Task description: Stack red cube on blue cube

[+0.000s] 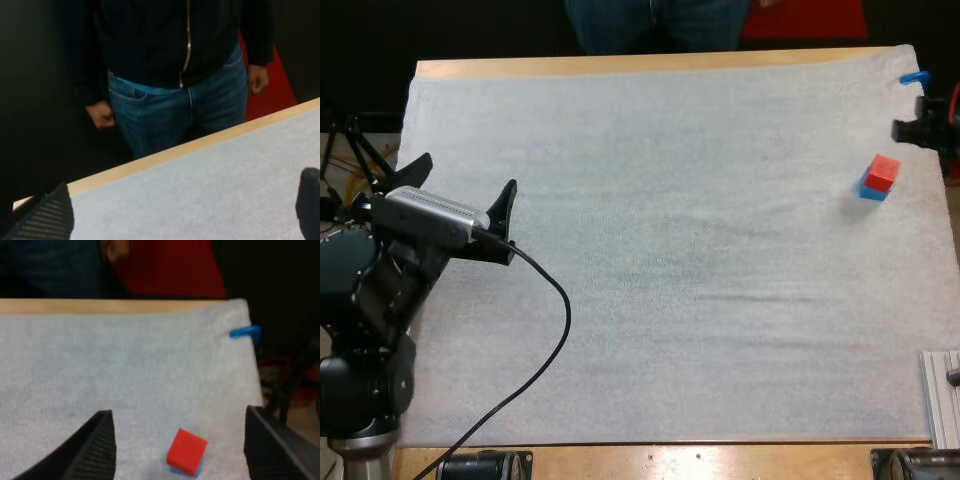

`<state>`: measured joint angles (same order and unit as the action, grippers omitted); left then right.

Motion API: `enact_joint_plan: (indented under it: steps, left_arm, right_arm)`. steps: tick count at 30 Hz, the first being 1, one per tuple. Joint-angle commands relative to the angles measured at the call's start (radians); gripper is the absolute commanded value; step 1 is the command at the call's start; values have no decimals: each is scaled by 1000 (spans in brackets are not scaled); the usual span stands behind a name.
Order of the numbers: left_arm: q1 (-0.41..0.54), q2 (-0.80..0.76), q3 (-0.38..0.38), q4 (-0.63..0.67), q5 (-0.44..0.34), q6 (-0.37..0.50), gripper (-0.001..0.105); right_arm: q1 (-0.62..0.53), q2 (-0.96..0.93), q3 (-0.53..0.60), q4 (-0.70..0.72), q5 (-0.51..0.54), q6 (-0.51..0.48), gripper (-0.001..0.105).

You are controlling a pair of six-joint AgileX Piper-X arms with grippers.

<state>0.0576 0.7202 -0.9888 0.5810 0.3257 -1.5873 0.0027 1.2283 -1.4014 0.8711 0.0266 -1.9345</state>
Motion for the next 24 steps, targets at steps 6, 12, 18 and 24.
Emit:
enact_joint_plan:
  steps: [6,12,18,24]
  left_arm:
    - [-1,-18,-22,63,7,0,87]
    - [-1,-85,-22,122,7,0,87]
    - [-30,-200,27,194,7,0,87]
    - [-95,-381,96,317,17,0,87]
  right_arm:
    - [1,-155,34,52,0,-37,55]
    - [1,-372,224,52,0,-37,55]
    - [1,-604,407,52,0,-37,55]
    - [1,-836,523,52,-3,12,55]
